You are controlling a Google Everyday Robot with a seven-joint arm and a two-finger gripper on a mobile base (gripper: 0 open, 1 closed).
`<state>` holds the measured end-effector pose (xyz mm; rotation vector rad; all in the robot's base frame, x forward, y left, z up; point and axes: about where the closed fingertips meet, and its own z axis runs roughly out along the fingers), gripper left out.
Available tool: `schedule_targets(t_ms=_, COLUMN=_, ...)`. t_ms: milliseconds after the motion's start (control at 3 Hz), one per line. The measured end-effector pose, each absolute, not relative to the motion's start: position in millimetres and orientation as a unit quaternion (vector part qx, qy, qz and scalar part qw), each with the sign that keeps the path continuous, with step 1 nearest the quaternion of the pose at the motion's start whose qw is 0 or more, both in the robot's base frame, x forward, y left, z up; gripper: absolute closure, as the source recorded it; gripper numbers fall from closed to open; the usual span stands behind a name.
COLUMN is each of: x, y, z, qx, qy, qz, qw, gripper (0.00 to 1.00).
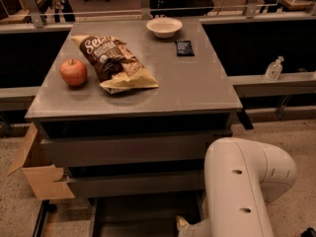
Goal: Open bottom drawer
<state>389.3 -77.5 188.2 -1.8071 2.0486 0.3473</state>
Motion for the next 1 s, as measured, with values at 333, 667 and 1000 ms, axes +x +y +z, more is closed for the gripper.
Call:
schedule_targets(t_ms=333, x=391.4, y=-94.1, z=216.0, qx=-0.642, qy=0.728, qz=0.1, qw=0.219, gripper=0.0)
schedule_targets(t_ms=667, x=387.9, y=-123.7, z=255.2, qx=-0.629, qy=0.731, qz=0.067, qw=0.256, gripper=0.0)
schedule_targets(t_ms=1000, x=380.9, y=-173.1, z=299.2, qx=-0.597, qy=0.741, qz=0.031, qw=0.307, gripper=0.0)
